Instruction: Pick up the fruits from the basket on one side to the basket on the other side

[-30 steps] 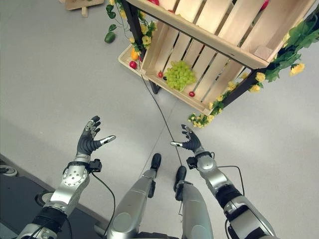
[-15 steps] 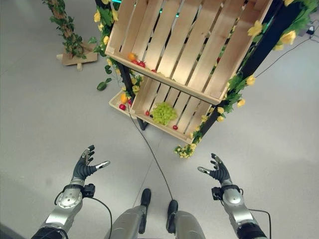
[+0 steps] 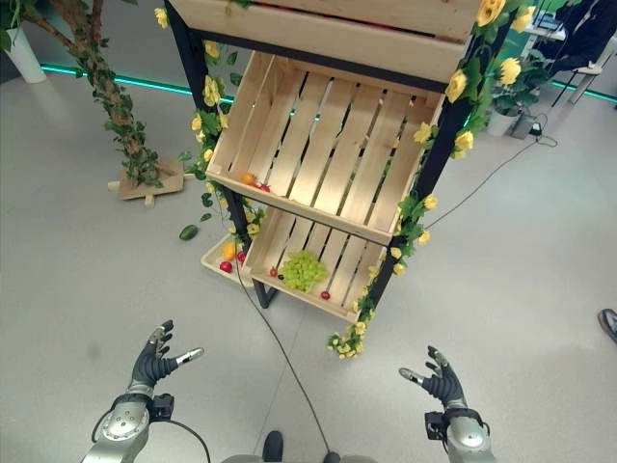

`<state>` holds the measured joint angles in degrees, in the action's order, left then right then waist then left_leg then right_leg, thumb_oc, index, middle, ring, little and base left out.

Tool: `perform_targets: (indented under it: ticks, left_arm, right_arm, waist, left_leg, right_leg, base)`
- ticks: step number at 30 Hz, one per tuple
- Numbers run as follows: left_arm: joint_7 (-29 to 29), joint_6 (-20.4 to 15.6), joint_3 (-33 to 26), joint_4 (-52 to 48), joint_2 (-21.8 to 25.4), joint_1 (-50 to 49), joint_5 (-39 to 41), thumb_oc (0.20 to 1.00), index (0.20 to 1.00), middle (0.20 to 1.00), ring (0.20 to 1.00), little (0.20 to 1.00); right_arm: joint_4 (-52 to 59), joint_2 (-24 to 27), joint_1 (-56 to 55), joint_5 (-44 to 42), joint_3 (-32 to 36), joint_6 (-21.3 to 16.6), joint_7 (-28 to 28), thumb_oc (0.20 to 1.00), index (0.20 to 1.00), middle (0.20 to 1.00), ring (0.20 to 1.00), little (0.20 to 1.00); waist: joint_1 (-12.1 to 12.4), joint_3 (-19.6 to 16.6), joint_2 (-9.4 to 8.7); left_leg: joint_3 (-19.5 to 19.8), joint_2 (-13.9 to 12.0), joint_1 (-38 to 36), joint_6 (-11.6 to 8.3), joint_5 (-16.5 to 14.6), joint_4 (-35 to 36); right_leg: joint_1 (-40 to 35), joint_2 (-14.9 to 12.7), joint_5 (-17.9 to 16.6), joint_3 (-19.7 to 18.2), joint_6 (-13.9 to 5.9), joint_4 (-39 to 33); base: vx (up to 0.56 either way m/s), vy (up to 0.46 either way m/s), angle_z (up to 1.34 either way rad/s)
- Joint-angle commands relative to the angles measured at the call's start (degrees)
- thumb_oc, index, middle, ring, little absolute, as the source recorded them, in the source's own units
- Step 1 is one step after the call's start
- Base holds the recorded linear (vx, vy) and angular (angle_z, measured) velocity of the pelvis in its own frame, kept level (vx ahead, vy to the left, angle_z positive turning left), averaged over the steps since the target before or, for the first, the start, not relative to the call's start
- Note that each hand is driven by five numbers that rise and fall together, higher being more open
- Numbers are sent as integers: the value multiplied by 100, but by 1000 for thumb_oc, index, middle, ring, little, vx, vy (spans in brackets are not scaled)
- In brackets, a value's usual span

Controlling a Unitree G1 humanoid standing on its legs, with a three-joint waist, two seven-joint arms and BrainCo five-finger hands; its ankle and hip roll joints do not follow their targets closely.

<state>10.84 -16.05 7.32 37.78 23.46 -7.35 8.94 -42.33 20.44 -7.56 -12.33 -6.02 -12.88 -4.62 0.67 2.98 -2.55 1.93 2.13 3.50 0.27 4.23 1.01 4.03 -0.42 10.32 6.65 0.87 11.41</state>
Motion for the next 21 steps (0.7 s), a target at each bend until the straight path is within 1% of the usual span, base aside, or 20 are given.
perform_targets:
  ticks: [1,3,4,5,6,7,11,14,17,19,20,21]
  left_arm:
    - [-68,-50,-80,367,-74,84,-293,1000,1000,1000,1000,1000]
    - [-112,-26,-39,541,-111,92,-335,1000,1000,1000,1000,1000]
    - [-113,-2,1,693,-124,68,-505,1000,1000,1000,1000,1000]
    - [-112,-3,2,694,-124,69,-507,1000,1000,1000,1000,1000]
    - [-144,7,84,980,-156,81,-675,1000,1000,1000,1000,1000]
    - [-142,2,85,987,-158,86,-677,1000,1000,1000,1000,1000]
    - [-264,138,144,1948,-317,224,-896,1000,1000,1000,1000,1000]
    - [-405,322,61,2758,-493,294,-951,1000,1000,1000,1000,1000]
    - [-501,375,16,3084,-591,319,-982,1000,1000,1000,1000,1000]
    - [-546,411,-36,3107,-620,310,-903,1000,1000,1000,1000,1000]
    - [-654,536,-129,3389,-708,311,-759,1000,1000,1000,1000,1000]
    - [-748,603,-136,3466,-770,333,-728,1000,1000,1000,1000,1000]
  right_arm:
    - [-287,-26,160,215,20,-149,-140,1000,1000,1000,1000,1000]
    - [-437,-40,173,280,15,-136,-180,1000,1000,1000,1000,1000]
    - [-640,-70,174,366,2,-115,-237,1000,1000,1000,1000,1000]
    - [-643,-71,175,366,1,-118,-238,1000,1000,1000,1000,1000]
    - [-952,-106,206,515,-81,-95,-287,1000,1000,1000,1000,1000]
    - [-956,-107,210,516,-82,-98,-289,1000,1000,1000,1000,1000]
    - [-1813,-241,351,488,-139,-1,-302,1000,1000,1000,1000,1000]
    - [-2298,-330,395,552,-183,109,-267,1000,1000,1000,1000,1000]
    - [-2508,-355,384,664,-223,183,-248,1000,1000,1000,1000,1000]
    - [-2492,-344,374,672,-215,189,-241,1000,1000,1000,1000,1000]
    - [-2636,-365,380,623,-192,242,-203,1000,1000,1000,1000,1000]
    - [-2733,-394,376,618,-217,285,-139,1000,1000,1000,1000,1000]
  waist:
    - [-71,-69,-106]
    - [-76,-85,-99]
    - [-72,-120,-103]
    - [-71,-117,-103]
    - [-66,-140,-101]
    - [-66,-137,-100]
    - [-76,-191,-84]
    - [-99,-235,-65]
    - [-123,-255,-52]
    - [-131,-256,-47]
    - [-154,-272,-34]
    - [-168,-297,-32]
  left_leg:
    - [-114,-16,-113,-145,-492,-392]
    - [-120,-18,-140,-144,-502,-393]
    - [-130,-26,-200,-139,-511,-372]
    - [-130,-26,-205,-140,-511,-370]
    - [-134,-33,-244,-141,-515,-350]
    - [-134,-34,-247,-141,-515,-348]
    - [-127,-47,-261,-154,-502,-324]
    - [-150,-67,-308,-165,-489,-269]
    - [-151,-82,-349,-162,-487,-222]
    - [-158,-84,-356,-164,-485,-221]
    - [-160,-89,-386,-161,-487,-205]
    - [-173,-101,-421,-158,-494,-180]
  right_leg:
    - [-125,-389,-918,-180,-761,-419]
    - [-155,-379,-916,-189,-759,-434]
    - [-208,-370,-911,-193,-756,-465]
    - [-213,-370,-912,-194,-756,-468]
    - [-256,-361,-906,-191,-748,-498]
    - [-260,-360,-906,-190,-748,-500]
    - [-282,-338,-933,-219,-725,-566]
    - [-294,-308,-948,-251,-708,-611]
    - [-311,-288,-951,-284,-687,-644]
    - [-310,-285,-955,-287,-685,-638]
    - [-325,-273,-954,-303,-669,-650]
    - [-350,-259,-950,-319,-660,-669]
  base:
    - [32,1,-5]
    - [9,1,-2]
    - [0,0,0]
    - [0,0,0]
    - [0,0,0]
    - [0,0,0]
    - [0,0,0]
    - [0,0,0]
    - [7,-5,-5]
    - [0,0,0]
    - [0,0,0]
    - [29,-12,-5]
